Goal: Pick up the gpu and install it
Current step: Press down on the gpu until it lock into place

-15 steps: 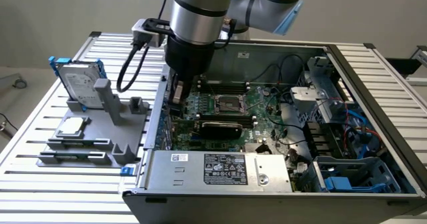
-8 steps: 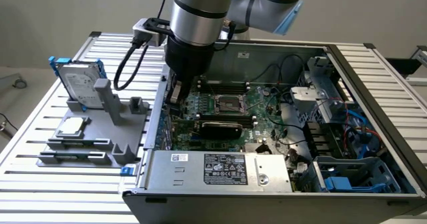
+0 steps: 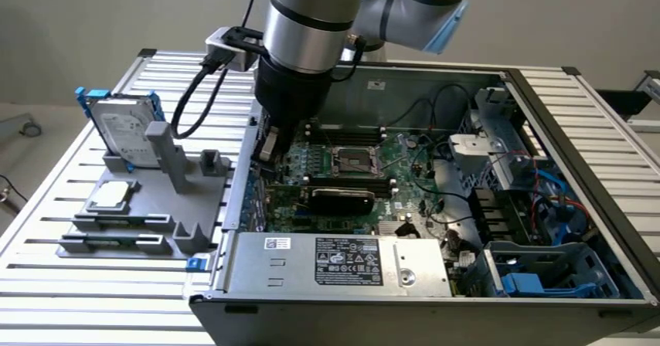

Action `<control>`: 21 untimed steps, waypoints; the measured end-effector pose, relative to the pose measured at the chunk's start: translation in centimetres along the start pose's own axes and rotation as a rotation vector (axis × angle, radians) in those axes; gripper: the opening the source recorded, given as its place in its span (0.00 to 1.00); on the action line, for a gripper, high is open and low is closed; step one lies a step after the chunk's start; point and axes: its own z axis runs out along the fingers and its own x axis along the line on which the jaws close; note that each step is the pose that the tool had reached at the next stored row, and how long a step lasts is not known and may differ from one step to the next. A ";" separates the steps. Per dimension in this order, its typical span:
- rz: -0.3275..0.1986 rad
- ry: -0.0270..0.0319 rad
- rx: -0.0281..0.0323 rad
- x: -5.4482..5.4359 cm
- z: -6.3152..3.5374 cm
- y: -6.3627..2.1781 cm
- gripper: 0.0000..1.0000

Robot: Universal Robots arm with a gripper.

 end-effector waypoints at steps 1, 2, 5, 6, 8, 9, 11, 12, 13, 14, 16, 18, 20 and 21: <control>0.003 0.0015 -0.0028 0.1 -0.05 -0.06 0.11; 0.005 0.0029 -0.0046 0.1 -0.07 -0.12 0.11; 0.013 0.0050 -0.0063 0.2 -0.09 -0.20 0.11; 0.019 0.0043 -0.0068 0.2 -0.08 -0.20 0.11; 0.035 0.0005 -0.0082 0.2 -0.05 -0.22 0.11; 0.043 -0.0013 -0.0090 0.2 -0.04 -0.23 0.11; 0.058 -0.0052 -0.0105 0.2 -0.03 -0.24 0.11; 0.066 -0.0071 -0.0113 0.2 -0.03 -0.25 0.11; 0.075 -0.0092 -0.0121 0.2 -0.03 -0.25 0.11; 0.083 -0.0112 -0.0128 0.2 -0.02 -0.26 0.11; 0.102 -0.0157 -0.0146 0.2 0.00 -0.26 0.11; 0.124 -0.0211 -0.0167 0.2 0.05 -0.28 0.11; 0.146 -0.0264 -0.0188 0.1 0.09 -0.29 0.11; 0.157 -0.0288 -0.0198 0.1 0.10 -0.30 0.11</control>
